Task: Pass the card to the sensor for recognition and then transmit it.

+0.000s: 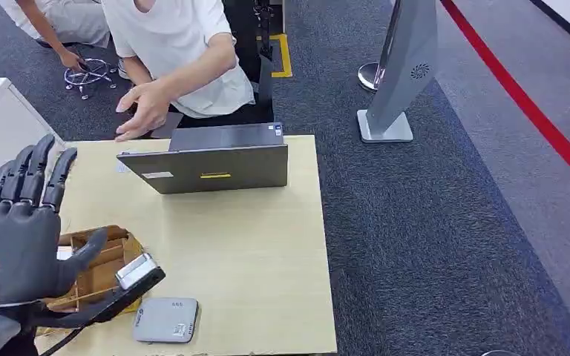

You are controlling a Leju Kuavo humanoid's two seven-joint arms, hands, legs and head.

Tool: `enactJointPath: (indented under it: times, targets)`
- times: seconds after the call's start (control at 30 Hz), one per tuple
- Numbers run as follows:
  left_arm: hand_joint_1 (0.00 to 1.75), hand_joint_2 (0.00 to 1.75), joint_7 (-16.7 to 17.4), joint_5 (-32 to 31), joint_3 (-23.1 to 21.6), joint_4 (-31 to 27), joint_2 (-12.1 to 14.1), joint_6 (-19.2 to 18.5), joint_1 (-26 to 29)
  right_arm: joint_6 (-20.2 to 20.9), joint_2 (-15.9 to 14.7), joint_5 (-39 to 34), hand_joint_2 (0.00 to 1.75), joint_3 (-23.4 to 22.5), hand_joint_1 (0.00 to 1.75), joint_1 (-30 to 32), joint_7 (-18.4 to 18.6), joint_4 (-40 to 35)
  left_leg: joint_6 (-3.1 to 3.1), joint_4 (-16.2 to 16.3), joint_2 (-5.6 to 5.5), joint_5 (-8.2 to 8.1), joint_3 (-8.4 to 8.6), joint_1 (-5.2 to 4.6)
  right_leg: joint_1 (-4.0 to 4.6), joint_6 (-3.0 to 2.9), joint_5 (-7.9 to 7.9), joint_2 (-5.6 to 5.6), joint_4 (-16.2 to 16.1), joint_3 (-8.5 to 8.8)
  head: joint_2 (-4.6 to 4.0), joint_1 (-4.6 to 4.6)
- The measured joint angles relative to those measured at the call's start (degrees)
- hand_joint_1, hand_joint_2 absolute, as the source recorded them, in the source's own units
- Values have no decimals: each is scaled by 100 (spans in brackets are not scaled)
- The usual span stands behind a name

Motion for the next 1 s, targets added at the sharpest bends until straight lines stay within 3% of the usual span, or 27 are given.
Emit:
enactJointPath:
  times: [0.23, 0.47, 0.7, 0.87, 1.0]
  targets:
    - [0, 175, -188, 79, 668, 297, 194, 526, 1473, -170, 0, -100, 175, 109, 0, -64, 168, 105, -3, -2, 9, -4, -3, 0, 0, 0, -4, 7, 0, -5, 0, 0]
    - [0, 175, -297, 42, 1391, 882, -184, 762, 2601, -83, 0, -72, 175, 72, 0, -154, 194, 113, 1, -2, 6, -7, -4, -1, -1, 2, -5, 1, -2, -11, 0, 2]
    - [0, 175, -500, -157, 2260, 1368, -739, 966, 2812, -70, 0, -13, 175, 30, 0, -213, 194, 129, 1, -2, 3, -6, -1, 0, 0, 2, -3, -1, -1, -8, 0, 0]
    - [0, 175, -496, -160, 2513, 1556, -888, 1000, 2813, -70, 0, 22, 175, 22, 0, -222, 194, 129, 0, -2, 2, -5, -1, 1, 0, 1, -3, -3, 0, 4, 0, 0]
    - [0, 175, -293, -160, 2605, 1669, -914, 1209, 2775, -68, 0, 44, 175, 22, 0, -223, 192, 131, 1, -1, 2, -5, 0, 0, 0, 1, -3, -3, -1, 3, 0, 2]
